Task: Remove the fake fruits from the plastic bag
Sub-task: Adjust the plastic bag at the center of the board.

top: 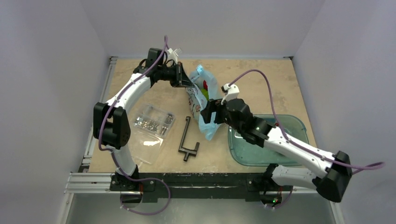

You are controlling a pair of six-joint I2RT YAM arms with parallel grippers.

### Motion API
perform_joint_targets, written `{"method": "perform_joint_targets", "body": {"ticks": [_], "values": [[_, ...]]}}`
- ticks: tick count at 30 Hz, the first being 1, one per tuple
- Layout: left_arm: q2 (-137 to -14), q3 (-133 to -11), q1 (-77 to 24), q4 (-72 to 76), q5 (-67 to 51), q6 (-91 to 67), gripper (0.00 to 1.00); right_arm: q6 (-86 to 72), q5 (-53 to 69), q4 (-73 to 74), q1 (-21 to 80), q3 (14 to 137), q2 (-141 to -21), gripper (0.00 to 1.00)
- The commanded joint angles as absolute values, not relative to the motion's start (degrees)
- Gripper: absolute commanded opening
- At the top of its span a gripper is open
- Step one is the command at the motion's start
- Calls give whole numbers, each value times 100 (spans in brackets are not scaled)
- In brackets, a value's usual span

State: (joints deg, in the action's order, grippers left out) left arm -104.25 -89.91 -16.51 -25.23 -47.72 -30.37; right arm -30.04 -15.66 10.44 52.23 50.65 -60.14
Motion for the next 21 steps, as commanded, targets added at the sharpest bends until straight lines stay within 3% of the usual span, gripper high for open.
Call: {"method": "perform_joint_targets", "body": {"ticks": [1, 4, 9, 13, 21], "values": [[-10268, -9186, -1699, -2504, -4745, -2856, 0, -3042, -2037, 615, 4749, 5489, -7066, 81], [-10248, -9178, -1718, -2555, -4724, -2824, 0, -3019, -2661, 414, 4586, 5646, -7763, 77], [-10200, -9322, -1740, -2868, -4472, -2634, 0, -2622, -3800, 131, 4113, 5686, -8439, 45], [-10100, -9329, -1758, -2970, -4292, -2534, 0, -2353, -4050, 207, 3204, 5680, -8494, 4], [-10085, -9503, -1711, -3134, -4273, -2373, 0, -1014, -3687, -431, 2418, 5624, -7790, 0]]}}
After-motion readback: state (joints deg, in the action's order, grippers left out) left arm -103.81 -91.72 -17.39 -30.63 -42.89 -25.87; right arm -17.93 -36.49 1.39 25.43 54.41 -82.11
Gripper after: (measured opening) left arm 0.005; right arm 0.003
